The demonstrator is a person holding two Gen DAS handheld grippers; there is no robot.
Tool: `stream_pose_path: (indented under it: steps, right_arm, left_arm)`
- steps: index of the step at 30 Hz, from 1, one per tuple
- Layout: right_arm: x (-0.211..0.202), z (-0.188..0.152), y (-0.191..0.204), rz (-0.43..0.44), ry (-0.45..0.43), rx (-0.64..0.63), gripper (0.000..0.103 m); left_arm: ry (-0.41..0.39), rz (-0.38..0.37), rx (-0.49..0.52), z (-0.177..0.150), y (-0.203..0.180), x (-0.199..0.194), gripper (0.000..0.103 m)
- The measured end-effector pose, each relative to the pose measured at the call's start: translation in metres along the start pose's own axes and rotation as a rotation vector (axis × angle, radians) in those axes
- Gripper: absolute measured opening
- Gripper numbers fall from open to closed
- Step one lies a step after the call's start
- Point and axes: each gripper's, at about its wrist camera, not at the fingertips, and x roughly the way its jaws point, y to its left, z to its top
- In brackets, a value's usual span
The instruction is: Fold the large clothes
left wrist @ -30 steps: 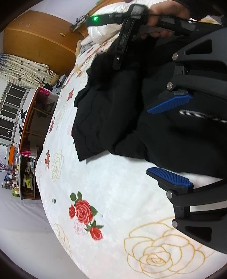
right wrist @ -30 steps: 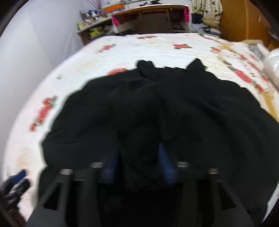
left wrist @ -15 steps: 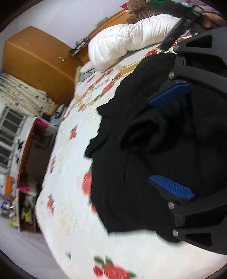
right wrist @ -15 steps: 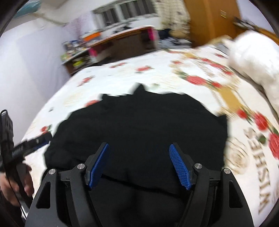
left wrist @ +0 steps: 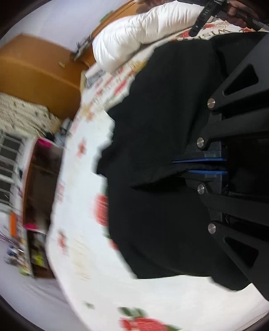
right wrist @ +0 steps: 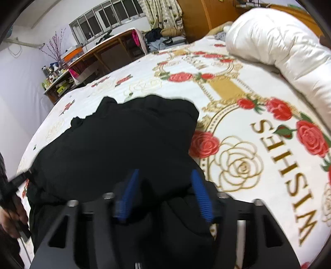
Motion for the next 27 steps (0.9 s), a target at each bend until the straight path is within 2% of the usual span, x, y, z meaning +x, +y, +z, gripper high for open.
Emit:
stream_pose_path:
  steps: [1,3,7,12,15,18,22,24,27]
  right_arm:
    - [0.008,-0.001,0.001,0.002,0.014,-0.007,0.031]
    - [0.019,-0.004,0.007,-0.014,0.027,-0.047,0.025]
    - [0.047,-0.017,0.006,-0.035,0.112,-0.106,0.021]
    - [0.025,-0.016,-0.001,-0.037,0.141,-0.097,0.020]
    - [0.003,-0.012,-0.005,-0.035,0.091,-0.094,0.020]
    - [-0.007,0.007,0.000,-0.033,0.020,-0.103,0.022]
    - [0.011,0.037,0.016,-0.024,-0.006,-0.124,0.022]
    - [0.027,0.047,0.022,-0.011,0.006,-0.124,0.022]
    - [0.058,0.055,0.027,-0.032,0.047,-0.130,0.022]
  left_arm:
    - [0.004,0.007,0.001,-0.005,0.002,0.001,0.007]
    - [-0.006,0.019,0.015,-0.011,0.000,-0.001,0.007]
    - [-0.009,0.027,0.009,-0.014,-0.004,-0.002,0.007]
    - [-0.033,0.037,-0.004,-0.021,0.004,-0.030,0.011]
    - [-0.072,0.053,-0.004,-0.021,0.006,-0.054,0.011]
    - [-0.118,0.029,-0.002,-0.004,-0.005,-0.064,0.011]
    - [-0.148,0.005,0.069,0.029,-0.036,-0.045,0.011]
    - [-0.119,0.013,0.075,0.040,-0.042,-0.018,0.011]
    - [-0.033,0.069,0.080,0.040,-0.037,0.028,0.011]
